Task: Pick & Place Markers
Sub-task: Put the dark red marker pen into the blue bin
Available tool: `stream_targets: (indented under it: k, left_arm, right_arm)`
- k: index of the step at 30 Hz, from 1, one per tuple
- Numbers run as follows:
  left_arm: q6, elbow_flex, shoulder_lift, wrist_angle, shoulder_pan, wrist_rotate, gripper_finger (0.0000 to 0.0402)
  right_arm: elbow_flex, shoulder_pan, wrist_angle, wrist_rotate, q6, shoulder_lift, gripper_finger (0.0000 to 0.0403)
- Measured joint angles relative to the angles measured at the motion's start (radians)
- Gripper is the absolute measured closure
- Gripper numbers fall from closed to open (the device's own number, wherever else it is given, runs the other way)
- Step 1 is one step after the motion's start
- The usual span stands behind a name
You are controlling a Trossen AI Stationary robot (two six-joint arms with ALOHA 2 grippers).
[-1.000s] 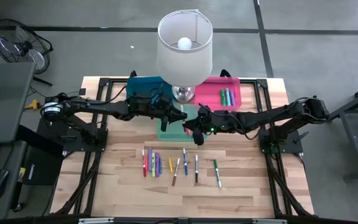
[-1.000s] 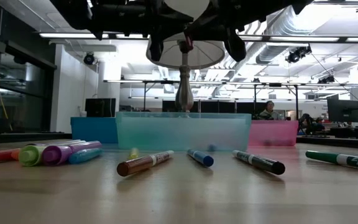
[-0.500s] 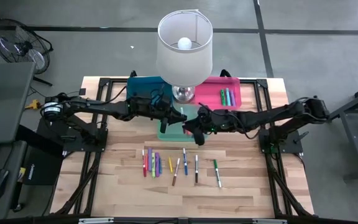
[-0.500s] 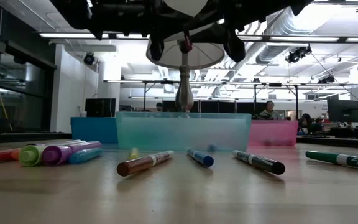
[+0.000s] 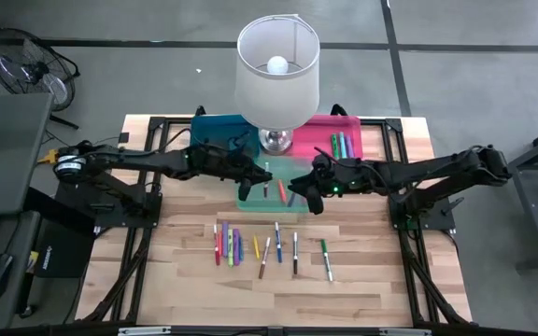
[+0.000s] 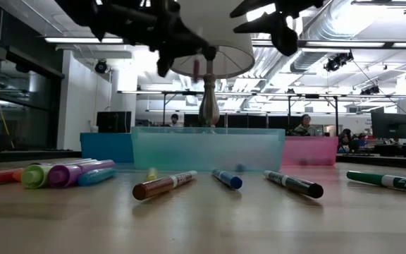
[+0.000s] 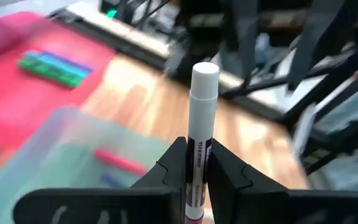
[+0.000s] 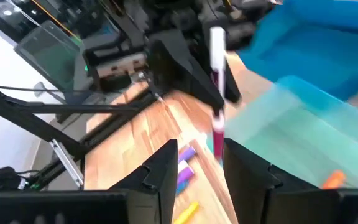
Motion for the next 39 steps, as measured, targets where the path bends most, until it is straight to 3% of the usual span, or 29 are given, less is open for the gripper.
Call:
stream_targets:
  k: [11,16,25,39]
  left_arm:
    - [0.228,0.0,-0.213,-0.484,0.057,-0.25,0.0371]
    - [0.353,0.0,-0.25,-0.573,0.148,-0.376,0.0371]
    - [0.667,0.0,-0.169,-0.663,0.263,-0.493,0.0371]
    - [0.753,0.0,0.019,-0.672,0.416,-0.503,0.0353]
  right_arm:
    - [0.0,0.017,-0.073,0.006,0.013,-0.027,0.0289]
    - [0.0,0.029,-0.078,0.046,0.011,-0.027,0.0289]
    - [0.0,0.028,-0.083,0.105,0.005,-0.027,0.0289]
    - [0.0,0.028,-0.084,0.127,0.024,-0.026,0.0289]
